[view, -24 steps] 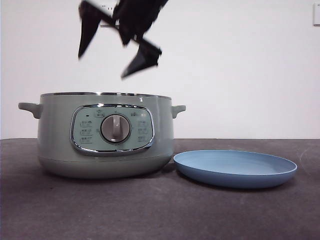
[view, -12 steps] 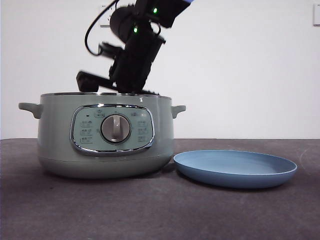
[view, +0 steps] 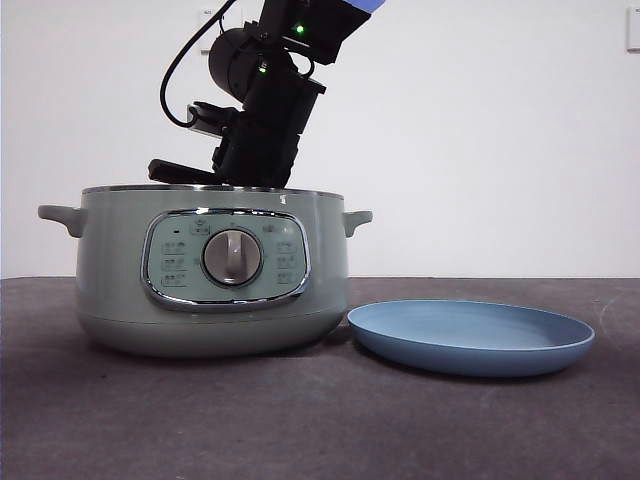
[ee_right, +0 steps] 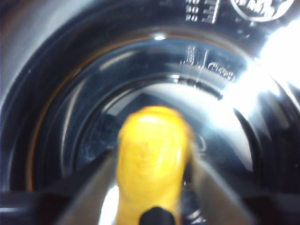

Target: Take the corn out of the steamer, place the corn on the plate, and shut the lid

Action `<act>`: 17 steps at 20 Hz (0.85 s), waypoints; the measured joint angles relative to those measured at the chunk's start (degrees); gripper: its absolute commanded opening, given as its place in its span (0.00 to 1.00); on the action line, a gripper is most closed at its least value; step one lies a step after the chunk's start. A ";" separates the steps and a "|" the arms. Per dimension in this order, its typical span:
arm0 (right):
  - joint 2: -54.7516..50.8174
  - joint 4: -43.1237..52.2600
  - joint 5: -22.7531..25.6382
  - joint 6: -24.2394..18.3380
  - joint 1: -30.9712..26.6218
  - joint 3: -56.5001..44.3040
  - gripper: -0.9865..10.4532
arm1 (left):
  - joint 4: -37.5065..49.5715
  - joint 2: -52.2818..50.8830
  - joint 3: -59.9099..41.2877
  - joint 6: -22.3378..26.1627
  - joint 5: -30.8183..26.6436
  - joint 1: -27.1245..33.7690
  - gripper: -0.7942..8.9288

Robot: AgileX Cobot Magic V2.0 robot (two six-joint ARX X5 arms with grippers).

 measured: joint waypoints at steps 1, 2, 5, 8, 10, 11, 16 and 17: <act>-0.02 -0.42 0.02 -0.02 0.04 0.00 0.15 | -0.07 0.00 0.00 0.00 0.00 0.00 0.07; -0.02 -0.48 -0.02 0.00 0.04 0.02 0.08 | -0.04 0.00 0.00 0.00 -0.02 0.00 0.07; -0.02 -0.50 -0.09 0.00 0.09 0.07 0.07 | -0.04 0.00 0.00 0.00 -0.02 0.00 0.07; -1.40 -0.61 0.04 0.02 0.07 0.09 0.07 | -0.04 0.00 0.00 0.00 -0.02 0.00 0.07; -8.70 0.02 0.31 -0.04 -0.04 -0.02 0.07 | 0.09 0.00 0.00 0.00 -0.02 0.00 0.07; -13.57 0.37 0.74 -0.33 -0.15 0.00 0.07 | 0.35 0.00 0.00 0.00 0.00 0.00 0.07; -28.63 -10.64 9.03 -4.35 -3.87 0.74 0.07 | 0.79 0.00 0.00 0.00 0.00 0.00 0.07; -29.35 -13.86 9.01 -4.76 -5.99 0.74 0.07 | 0.83 0.00 0.00 0.00 0.00 0.00 0.07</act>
